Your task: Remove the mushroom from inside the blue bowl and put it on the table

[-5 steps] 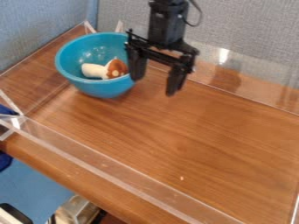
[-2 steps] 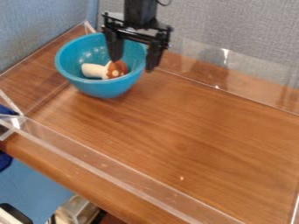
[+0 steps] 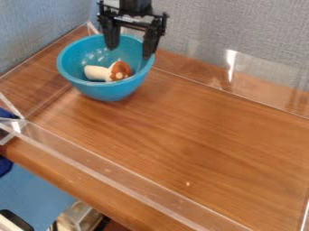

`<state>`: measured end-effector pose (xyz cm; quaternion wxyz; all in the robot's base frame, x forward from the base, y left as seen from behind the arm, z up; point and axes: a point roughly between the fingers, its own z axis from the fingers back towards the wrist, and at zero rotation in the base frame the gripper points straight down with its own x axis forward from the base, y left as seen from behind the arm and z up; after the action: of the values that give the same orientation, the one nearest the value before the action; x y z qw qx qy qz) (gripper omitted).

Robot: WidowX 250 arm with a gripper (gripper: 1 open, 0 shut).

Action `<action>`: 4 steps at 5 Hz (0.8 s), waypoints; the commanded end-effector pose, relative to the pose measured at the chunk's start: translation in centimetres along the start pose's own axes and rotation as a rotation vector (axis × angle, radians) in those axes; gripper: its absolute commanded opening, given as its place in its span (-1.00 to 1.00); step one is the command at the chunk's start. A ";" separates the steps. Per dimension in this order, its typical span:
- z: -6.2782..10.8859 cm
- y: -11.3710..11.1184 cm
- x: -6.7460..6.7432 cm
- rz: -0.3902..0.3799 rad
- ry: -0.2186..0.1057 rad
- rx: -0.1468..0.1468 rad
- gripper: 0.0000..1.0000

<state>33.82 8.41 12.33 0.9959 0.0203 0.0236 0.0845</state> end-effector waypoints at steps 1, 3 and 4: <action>1.9 0.8 0.9 0.018 -0.058 0.020 1.00; 1.1 1.7 1.6 0.080 -0.047 0.056 1.00; 0.7 2.7 1.9 0.140 -0.042 0.071 1.00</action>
<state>34.81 10.84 11.05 0.9872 0.0546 0.0350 0.1459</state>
